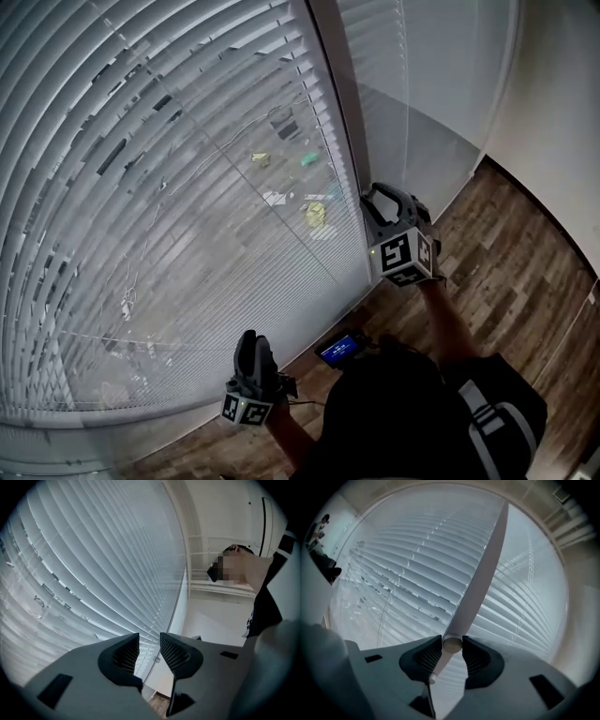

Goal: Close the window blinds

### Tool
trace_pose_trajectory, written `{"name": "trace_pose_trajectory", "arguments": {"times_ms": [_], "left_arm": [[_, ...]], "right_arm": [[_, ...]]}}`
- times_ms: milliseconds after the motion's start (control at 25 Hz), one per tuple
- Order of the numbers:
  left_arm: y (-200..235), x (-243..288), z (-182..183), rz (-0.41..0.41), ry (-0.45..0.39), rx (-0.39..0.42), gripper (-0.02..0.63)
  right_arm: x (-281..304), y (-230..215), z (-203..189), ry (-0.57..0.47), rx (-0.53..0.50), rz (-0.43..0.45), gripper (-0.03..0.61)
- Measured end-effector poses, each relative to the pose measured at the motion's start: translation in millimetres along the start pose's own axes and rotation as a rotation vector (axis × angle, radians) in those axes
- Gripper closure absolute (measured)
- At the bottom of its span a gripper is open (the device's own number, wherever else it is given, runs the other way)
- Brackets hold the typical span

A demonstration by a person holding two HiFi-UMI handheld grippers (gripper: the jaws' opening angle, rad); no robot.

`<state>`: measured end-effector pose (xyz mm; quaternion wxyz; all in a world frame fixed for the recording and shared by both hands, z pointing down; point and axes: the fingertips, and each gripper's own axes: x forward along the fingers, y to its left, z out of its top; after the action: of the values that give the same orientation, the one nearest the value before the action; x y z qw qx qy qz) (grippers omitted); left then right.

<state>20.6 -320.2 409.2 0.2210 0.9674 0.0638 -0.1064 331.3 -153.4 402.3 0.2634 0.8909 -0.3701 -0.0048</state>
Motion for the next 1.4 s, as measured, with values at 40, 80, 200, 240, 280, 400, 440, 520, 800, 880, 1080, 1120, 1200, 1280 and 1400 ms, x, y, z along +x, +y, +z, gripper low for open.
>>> {"name": "trace_pose_trajectory", "arguments": {"times_ms": [40, 80, 200, 240, 280, 400, 440, 520, 800, 880, 1080, 1120, 1200, 1280, 1400], "left_arm": [[0, 1, -1, 0.0, 0.0, -0.001, 0.476], [0, 3, -2, -0.001, 0.001, -0.002, 0.476], [0, 5, -5, -0.01, 0.009, -0.005, 0.476], [-1, 4, -5, -0.013, 0.01, -0.005, 0.476], [-1, 3, -5, -0.015, 0.01, -0.005, 0.476], [-3, 5, -4, -0.016, 0.008, -0.005, 0.476], [-4, 7, -4, -0.016, 0.009, -0.006, 0.476], [-5, 11, -4, -0.02, 0.012, -0.007, 0.476], [-6, 30, -14, -0.036, 0.037, -0.007, 0.476], [-9, 29, -12, -0.043, 0.034, -0.003, 0.476], [-13, 30, -2, -0.044, 0.037, -0.013, 0.476], [-11, 32, -2, -0.042, 0.038, -0.016, 0.476], [-7, 32, -7, -0.038, 0.036, -0.019, 0.476], [-4, 28, -14, -0.031, 0.031, -0.017, 0.476], [-1, 25, -18, -0.018, 0.028, -0.018, 0.476]], "right_arm": [[2, 0, -1, 0.011, -0.022, -0.002, 0.444], [3, -1, -2, 0.023, -0.03, 0.0, 0.446], [3, -1, -4, 0.048, 0.04, 0.017, 0.448], [3, 0, -4, 0.051, 0.095, 0.032, 0.448], [2, 1, -4, 0.052, 0.164, 0.052, 0.448], [5, -2, -7, 0.04, 0.4, 0.123, 0.449], [6, -4, -9, 0.033, 0.474, 0.146, 0.449], [9, -8, -12, 0.018, 0.618, 0.193, 0.449], [18, -15, -19, -0.084, 0.729, 0.29, 0.443], [8, -16, -11, -0.103, 0.502, 0.211, 0.425], [6, -11, 4, -0.036, 0.103, 0.078, 0.423], [10, -11, 4, -0.021, 0.068, 0.062, 0.422], [17, -11, -1, 0.012, 0.006, 0.034, 0.424], [19, -6, -11, 0.039, -0.028, 0.031, 0.446], [20, -5, -17, 0.067, 0.085, 0.051, 0.449]]}}
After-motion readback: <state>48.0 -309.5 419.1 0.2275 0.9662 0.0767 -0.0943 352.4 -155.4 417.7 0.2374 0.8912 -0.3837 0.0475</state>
